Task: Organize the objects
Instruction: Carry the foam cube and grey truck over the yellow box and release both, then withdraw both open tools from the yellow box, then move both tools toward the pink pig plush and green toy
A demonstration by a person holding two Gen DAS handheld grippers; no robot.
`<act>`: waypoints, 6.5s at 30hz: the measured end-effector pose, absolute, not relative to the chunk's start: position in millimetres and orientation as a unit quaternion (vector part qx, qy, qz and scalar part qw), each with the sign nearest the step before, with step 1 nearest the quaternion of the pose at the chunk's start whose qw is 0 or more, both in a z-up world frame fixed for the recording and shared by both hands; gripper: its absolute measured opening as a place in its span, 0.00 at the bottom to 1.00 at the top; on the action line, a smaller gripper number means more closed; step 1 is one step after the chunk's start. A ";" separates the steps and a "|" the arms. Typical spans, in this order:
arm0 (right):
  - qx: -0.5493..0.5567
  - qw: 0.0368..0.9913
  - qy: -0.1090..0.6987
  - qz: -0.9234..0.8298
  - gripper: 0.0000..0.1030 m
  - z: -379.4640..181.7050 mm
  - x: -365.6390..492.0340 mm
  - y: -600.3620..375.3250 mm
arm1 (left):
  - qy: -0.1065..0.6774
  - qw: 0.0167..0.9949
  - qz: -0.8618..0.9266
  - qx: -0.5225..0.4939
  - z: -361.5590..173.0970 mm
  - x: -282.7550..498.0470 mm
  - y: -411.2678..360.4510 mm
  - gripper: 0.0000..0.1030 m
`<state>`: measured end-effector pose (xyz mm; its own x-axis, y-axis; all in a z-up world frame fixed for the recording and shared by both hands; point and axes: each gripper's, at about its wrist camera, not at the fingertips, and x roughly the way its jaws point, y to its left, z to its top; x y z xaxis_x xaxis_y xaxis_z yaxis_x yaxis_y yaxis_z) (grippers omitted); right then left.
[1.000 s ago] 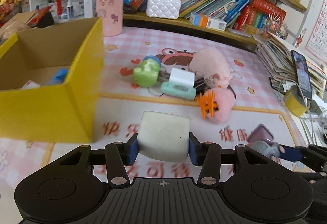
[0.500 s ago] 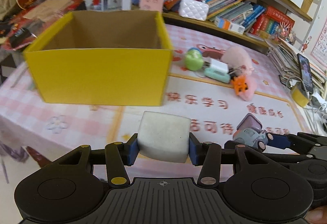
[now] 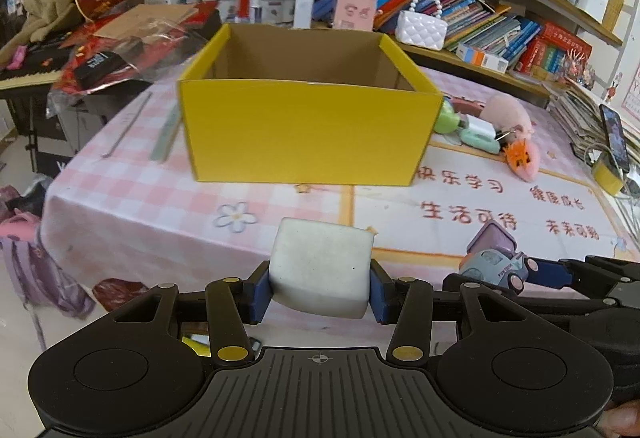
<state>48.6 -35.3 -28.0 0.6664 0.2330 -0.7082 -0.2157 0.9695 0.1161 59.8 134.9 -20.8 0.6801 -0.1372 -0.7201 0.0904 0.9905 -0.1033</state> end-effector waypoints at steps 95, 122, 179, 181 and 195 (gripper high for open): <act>-0.150 0.938 0.257 0.178 0.67 39.0 224.7 33.9 | 0.237 0.971 0.025 -0.031 52.1 180.4 184.1 0.80; -0.036 0.934 0.347 0.082 0.66 -12.6 43.8 1.5 | 0.323 0.946 -0.035 -0.004 0.5 50.5 177.2 0.80; 0.048 0.909 0.407 -0.077 0.70 -36.1 116.6 -230.3 | 0.357 0.918 -0.166 0.056 -12.8 159.0 -65.4 0.81; 0.045 0.912 0.403 -0.066 0.70 -36.2 124.8 -235.0 | 0.349 0.922 -0.155 0.065 -8.8 167.8 -72.6 0.81; 0.006 0.935 0.353 0.040 0.70 -51.1 197.5 -247.2 | 0.340 0.934 -0.089 0.063 2.8 242.6 -101.4 0.81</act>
